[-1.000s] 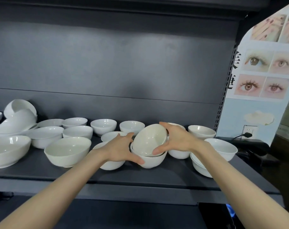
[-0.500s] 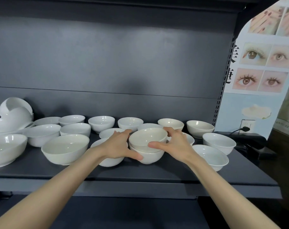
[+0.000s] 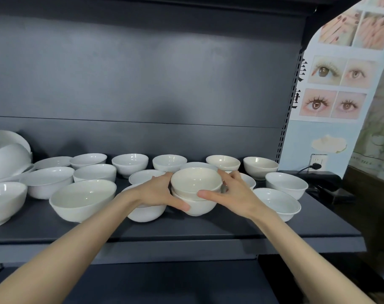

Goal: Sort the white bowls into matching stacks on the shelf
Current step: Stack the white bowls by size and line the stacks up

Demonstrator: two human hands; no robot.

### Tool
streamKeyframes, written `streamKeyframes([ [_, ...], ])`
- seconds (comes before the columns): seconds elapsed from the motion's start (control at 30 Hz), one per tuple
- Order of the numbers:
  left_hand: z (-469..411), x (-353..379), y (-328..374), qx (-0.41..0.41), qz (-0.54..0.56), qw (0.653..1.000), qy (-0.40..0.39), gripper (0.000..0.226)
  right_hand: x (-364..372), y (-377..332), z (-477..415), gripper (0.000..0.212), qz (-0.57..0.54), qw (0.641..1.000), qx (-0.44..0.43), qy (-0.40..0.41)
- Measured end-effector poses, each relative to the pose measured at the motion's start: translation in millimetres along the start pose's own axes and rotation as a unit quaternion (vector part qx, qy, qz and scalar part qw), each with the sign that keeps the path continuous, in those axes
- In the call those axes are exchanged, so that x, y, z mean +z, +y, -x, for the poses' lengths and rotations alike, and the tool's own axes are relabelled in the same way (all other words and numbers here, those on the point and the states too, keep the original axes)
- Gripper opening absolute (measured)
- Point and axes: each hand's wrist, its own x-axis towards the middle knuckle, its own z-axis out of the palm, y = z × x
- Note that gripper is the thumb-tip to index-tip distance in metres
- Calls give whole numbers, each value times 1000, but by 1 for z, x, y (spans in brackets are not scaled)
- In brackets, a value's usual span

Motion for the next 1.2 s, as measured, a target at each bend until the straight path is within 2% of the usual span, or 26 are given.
streamKeyframes([
  [0.2,-3,-3,-8,13,34,999,-9,59,-2,-3,4,97,-72,997,2,-42],
  [0.3,-4,-2,-8,20,59,998,5,52,-1,-4,7,72,-110,993,-5,-29],
  [0.37,-3,-3,-7,26,77,997,13,49,1,-3,7,65,-142,990,-4,-21],
  [0.43,-1,-7,-2,33,73,996,33,45,2,-3,6,74,-168,986,-1,-12],
  [0.53,-3,-17,6,40,56,994,86,46,-7,-8,-1,106,-172,985,5,20],
  [0.6,-8,-24,12,48,61,990,115,51,-19,-15,-5,113,-161,986,1,37],
  [0.77,-31,-29,23,39,100,982,154,75,-51,-22,-21,76,-166,985,-20,44],
  [0.83,-45,-27,28,39,118,979,162,78,-63,-18,-32,93,-166,985,-22,48],
  [0.9,-62,-24,34,49,132,976,168,71,-74,-11,-43,119,-175,983,-18,50],
  [0.93,-72,-22,35,54,142,974,168,67,-80,-6,-49,124,-179,982,-17,50],
  [1.0,-90,-18,36,56,160,971,168,65,-90,4,-60,120,-185,982,-16,42],
  [1.1,-117,-13,39,56,172,969,168,77,-105,19,-79,95,-196,980,-10,24],
  [1.2,-144,-10,44,46,172,969,172,75,-119,35,-101,90,-197,980,-8,12],
])
